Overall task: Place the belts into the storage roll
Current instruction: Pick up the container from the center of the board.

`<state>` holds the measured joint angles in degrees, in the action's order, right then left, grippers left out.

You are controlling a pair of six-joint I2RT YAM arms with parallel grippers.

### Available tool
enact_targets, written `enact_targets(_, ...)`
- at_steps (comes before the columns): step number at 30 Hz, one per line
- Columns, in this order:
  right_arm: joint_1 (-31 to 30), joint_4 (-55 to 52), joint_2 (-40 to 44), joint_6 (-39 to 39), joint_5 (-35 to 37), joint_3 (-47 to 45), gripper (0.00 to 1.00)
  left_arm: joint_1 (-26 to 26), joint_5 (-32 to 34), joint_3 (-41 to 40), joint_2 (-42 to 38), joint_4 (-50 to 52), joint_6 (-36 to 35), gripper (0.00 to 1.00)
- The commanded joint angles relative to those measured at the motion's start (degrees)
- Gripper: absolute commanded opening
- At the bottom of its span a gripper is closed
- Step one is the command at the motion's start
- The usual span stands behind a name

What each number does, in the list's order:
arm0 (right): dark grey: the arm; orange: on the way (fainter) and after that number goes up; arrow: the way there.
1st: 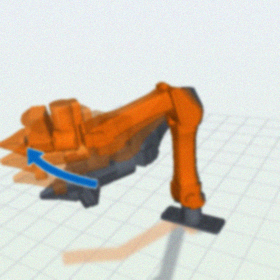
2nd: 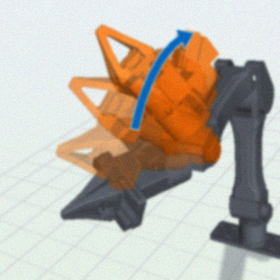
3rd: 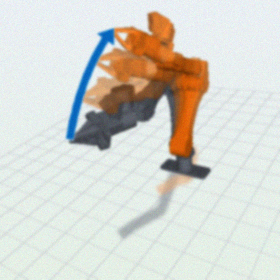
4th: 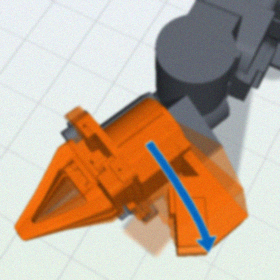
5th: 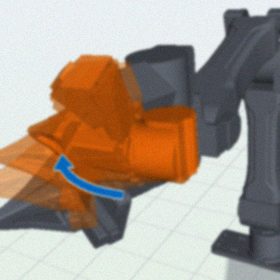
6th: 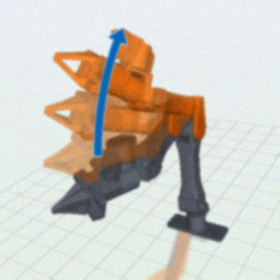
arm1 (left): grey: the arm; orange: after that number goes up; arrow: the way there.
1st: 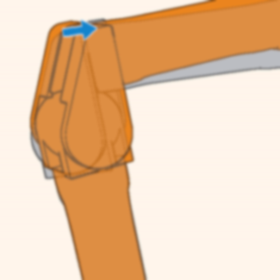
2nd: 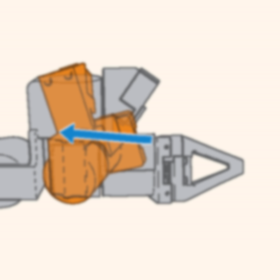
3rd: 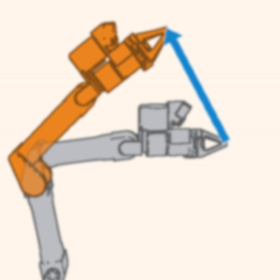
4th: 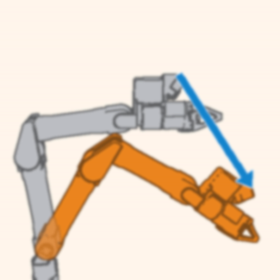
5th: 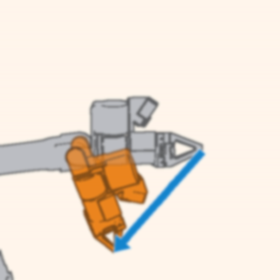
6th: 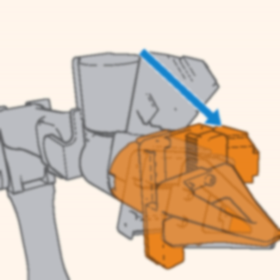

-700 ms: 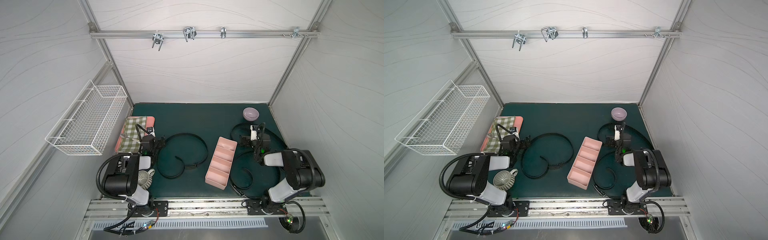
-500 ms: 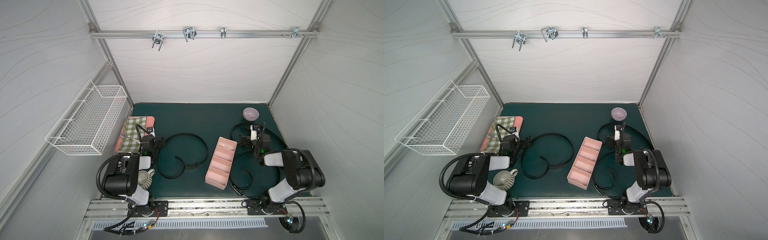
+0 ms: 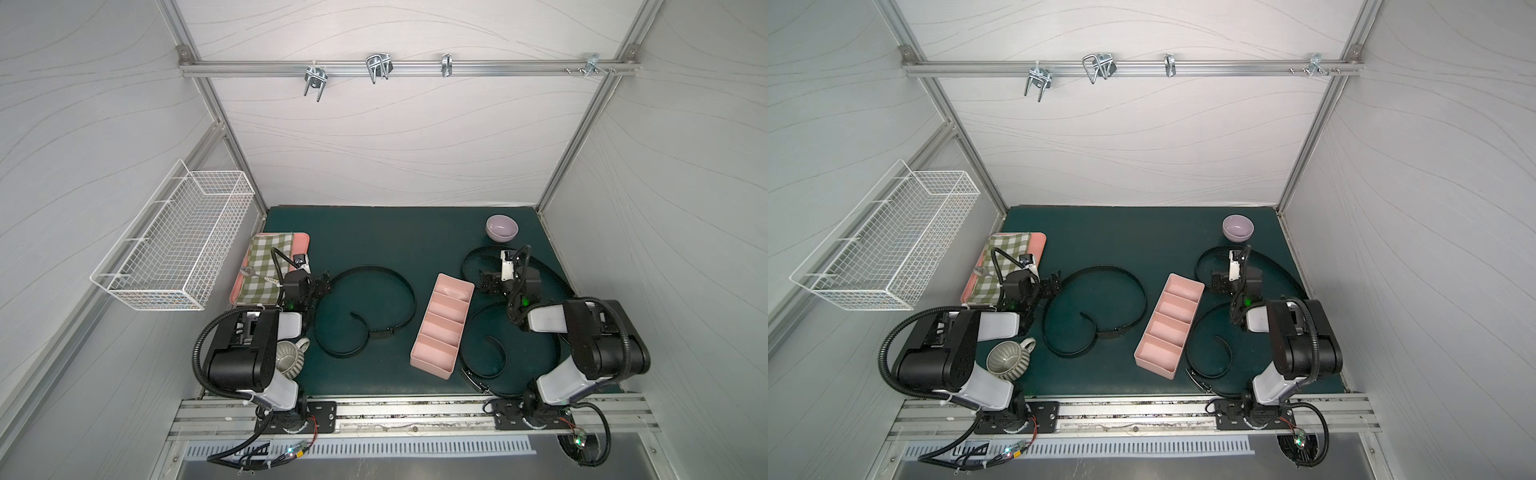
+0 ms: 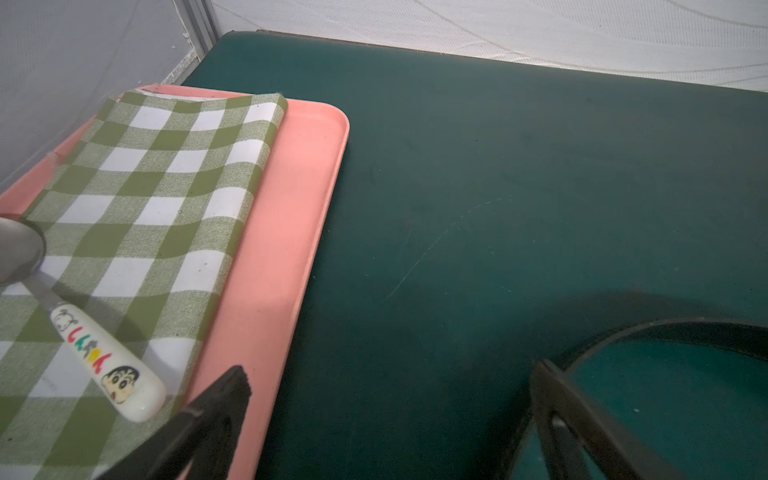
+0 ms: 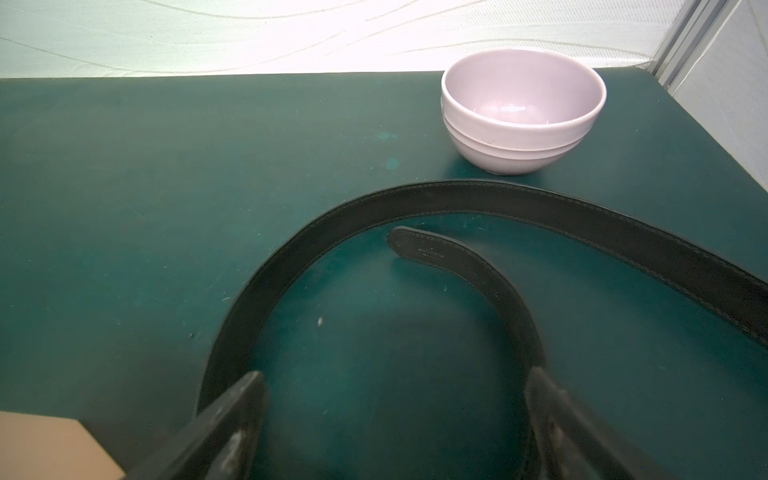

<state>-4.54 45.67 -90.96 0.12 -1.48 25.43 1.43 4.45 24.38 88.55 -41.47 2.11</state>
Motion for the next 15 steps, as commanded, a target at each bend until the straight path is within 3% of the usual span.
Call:
enact_targets(1, -2.5, -3.4, 3.9, 3.3, 3.2, 1.1, 0.99, 0.2, 0.2, 1.0, -1.7, -3.4, -0.7, 0.99)
enact_targets(6, -9.4, -13.3, 13.4, 6.8, 13.5, 2.9, 0.99, -2.6, 6.0, 6.6, -12.0, 13.8, -1.4, 0.99)
enact_targets(9, -9.6, -24.1, 20.3, -1.1, 15.5, 5.3, 0.99, -3.3, 6.4, 9.6, -19.6, 22.7, 0.6, 0.99)
enact_targets(12, -9.7, -45.8, 24.7, -10.7, 14.9, 13.2, 0.99, -3.8, 7.6, 16.3, -26.0, 39.6, 6.6, 0.99)
enact_targets(15, -12.1, -61.8, 27.6, -14.6, 15.1, 18.4, 0.99, -4.7, 5.2, 21.8, -31.2, 54.9, 11.4, 0.99)
